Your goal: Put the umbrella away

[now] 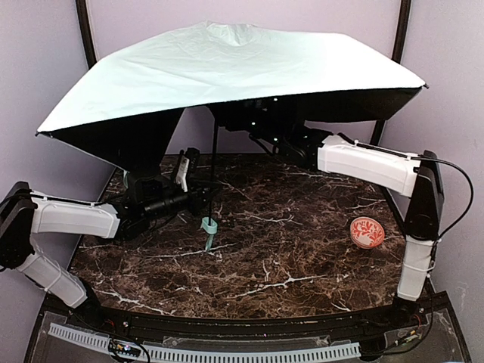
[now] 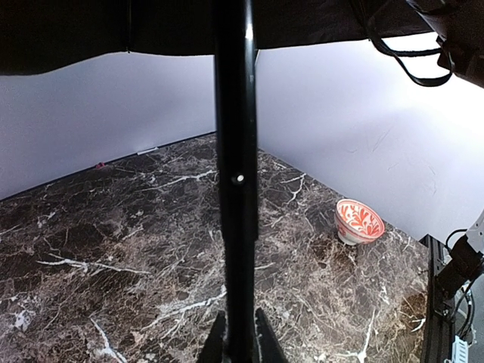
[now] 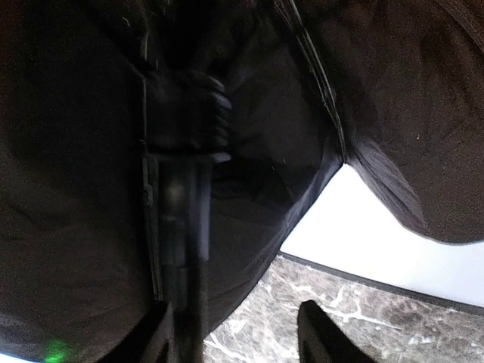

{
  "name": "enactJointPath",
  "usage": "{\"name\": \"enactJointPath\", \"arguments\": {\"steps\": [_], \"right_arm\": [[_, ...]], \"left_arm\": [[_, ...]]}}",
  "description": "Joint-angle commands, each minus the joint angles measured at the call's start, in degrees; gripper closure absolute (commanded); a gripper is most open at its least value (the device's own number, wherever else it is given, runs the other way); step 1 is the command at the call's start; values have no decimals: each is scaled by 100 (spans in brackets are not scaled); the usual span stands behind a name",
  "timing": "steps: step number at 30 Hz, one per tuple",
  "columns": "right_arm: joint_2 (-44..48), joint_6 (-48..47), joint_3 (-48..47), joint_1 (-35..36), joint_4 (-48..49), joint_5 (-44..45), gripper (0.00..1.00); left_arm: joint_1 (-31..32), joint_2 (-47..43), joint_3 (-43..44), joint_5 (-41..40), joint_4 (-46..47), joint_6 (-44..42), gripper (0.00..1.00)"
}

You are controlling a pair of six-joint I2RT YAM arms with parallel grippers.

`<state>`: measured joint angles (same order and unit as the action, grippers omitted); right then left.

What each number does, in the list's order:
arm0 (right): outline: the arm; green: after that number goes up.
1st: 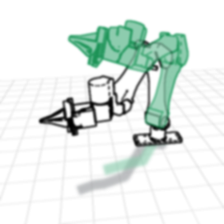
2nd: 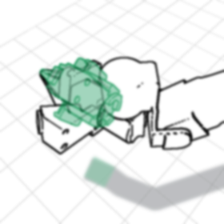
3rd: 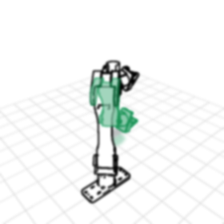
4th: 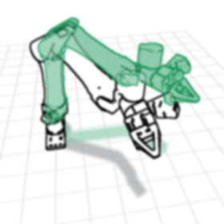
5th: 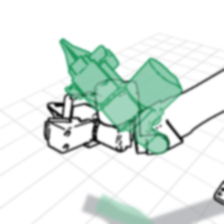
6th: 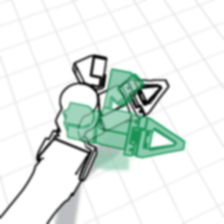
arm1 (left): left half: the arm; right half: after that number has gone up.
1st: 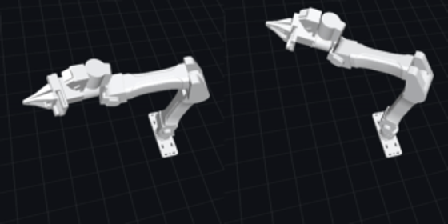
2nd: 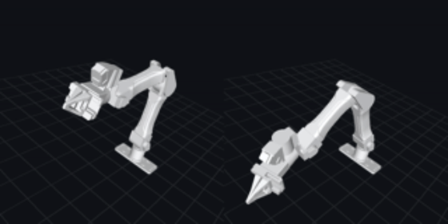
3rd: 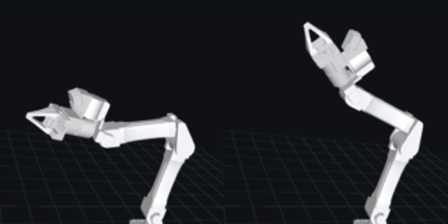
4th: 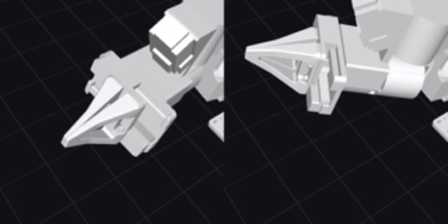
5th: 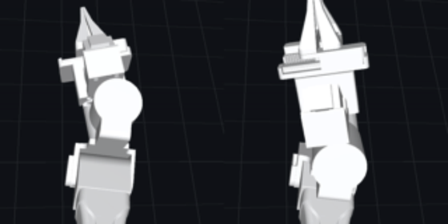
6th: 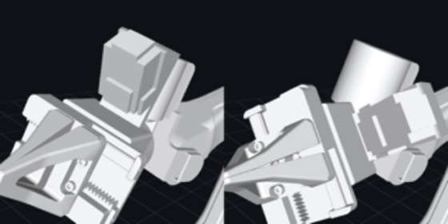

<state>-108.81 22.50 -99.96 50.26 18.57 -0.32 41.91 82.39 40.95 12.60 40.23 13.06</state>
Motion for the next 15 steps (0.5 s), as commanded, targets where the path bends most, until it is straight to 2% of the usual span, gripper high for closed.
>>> {"name": "enactJointPath", "arguments": {"steps": [1,2,5,7,9,12,15], "right_arm": [[-173,-10,-379,17,-192,243,53],[-201,-11,-439,22,-198,198,65],[-284,5,-606,11,-304,152,89],[-253,60,-593,-2,-302,93,98],[-156,342,-535,-78,-200,-208,100],[32,1044,-447,-250,198,-766,100],[121,1486,-595,-322,524,-1283,100]], "left_arm": [[28,-320,38,39,304,-321,100],[28,-320,54,13,225,-354,100],[28,-324,37,40,227,-383,100],[35,-341,27,108,262,-383,100],[28,-390,59,292,243,-423,98],[28,-515,282,891,-58,-676,65],[28,-586,700,1126,-667,-822,46]]}}
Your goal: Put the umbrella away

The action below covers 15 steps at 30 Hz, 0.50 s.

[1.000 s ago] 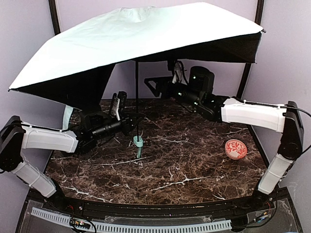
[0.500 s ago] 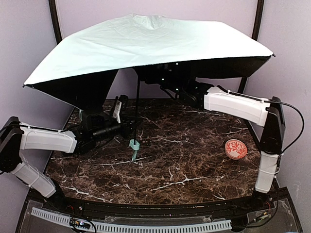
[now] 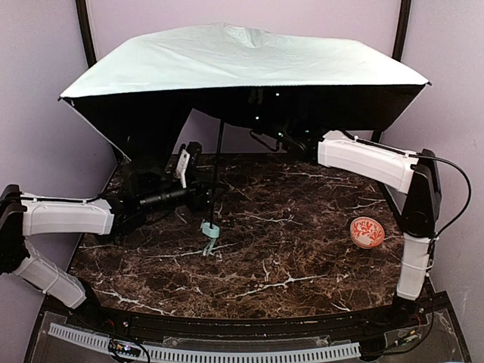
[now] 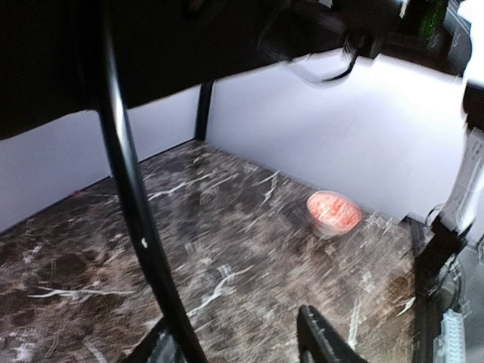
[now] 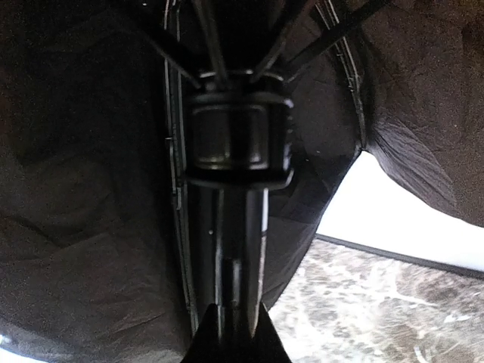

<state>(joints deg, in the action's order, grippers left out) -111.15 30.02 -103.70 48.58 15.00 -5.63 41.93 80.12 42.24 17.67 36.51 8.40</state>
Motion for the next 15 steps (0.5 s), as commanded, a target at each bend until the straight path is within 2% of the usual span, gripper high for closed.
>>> {"name": "enactJointPath", "arguments": {"steps": [1,4,6,10,15], "right_arm": [[351,839,-320,-159,988,-1096,100],[313,1357,-385,-190,1356,-1597,100],[305,1580,-343,-190,1583,-1748,100],[305,1913,-281,-223,2004,-2156,100],[369,1793,-294,-331,1950,-2562,100]], "left_arm": [[20,-387,720,612,-490,-380,41],[6,-467,965,864,-744,-436,34],[-9,-466,997,924,-687,-229,33],[-145,-427,1014,927,-601,368,42],[-307,-534,1064,1065,-635,850,45]]}}
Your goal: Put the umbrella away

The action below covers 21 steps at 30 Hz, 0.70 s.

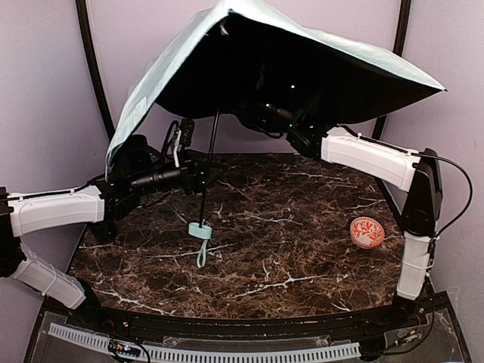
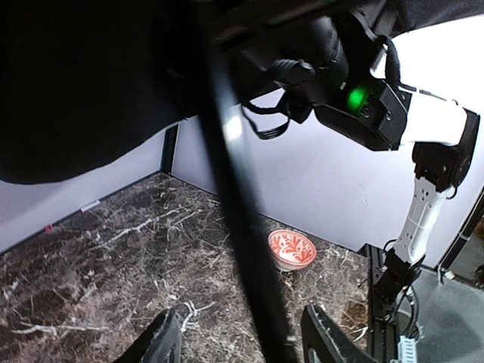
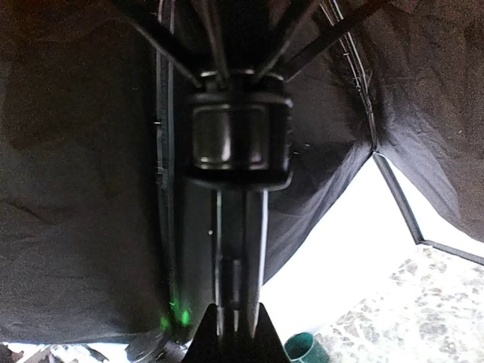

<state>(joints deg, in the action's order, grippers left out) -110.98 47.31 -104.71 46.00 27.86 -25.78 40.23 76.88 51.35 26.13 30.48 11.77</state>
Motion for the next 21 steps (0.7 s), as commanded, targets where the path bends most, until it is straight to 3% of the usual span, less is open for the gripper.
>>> {"name": "enactJointPath", "arguments": {"steps": [1,5,7,9,10,13,16,17,21], "right_arm": [[369,58,-179,-90,700,-614,100],[282,142,-262,-95,825,-823,100],[217,254,-310,-93,901,-817,100],[160,307,-435,-91,839,-801,100],[141,305,-492,-93,758,-731,100],[173,184,-533,-91,398,-171,97],[371,-107,-458,-67,-85,918,66],[458,-241,-395,-53,-196,1359,60],[708,-928,-55,157,-109,2957,57]], "left_arm": [[-172,-242,170,282,-33,577,47],[-191,-183,259,548,-74,705,57],[-184,-68,371,712,-151,807,73],[-186,-5,426,879,-94,943,95],[-181,1,416,937,-8,1048,100],[-148,-22,314,1016,436,1474,100],[-147,-24,216,977,897,1908,100],[-136,-20,191,957,1004,2044,100],[-76,26,153,898,1254,2385,100]]}}
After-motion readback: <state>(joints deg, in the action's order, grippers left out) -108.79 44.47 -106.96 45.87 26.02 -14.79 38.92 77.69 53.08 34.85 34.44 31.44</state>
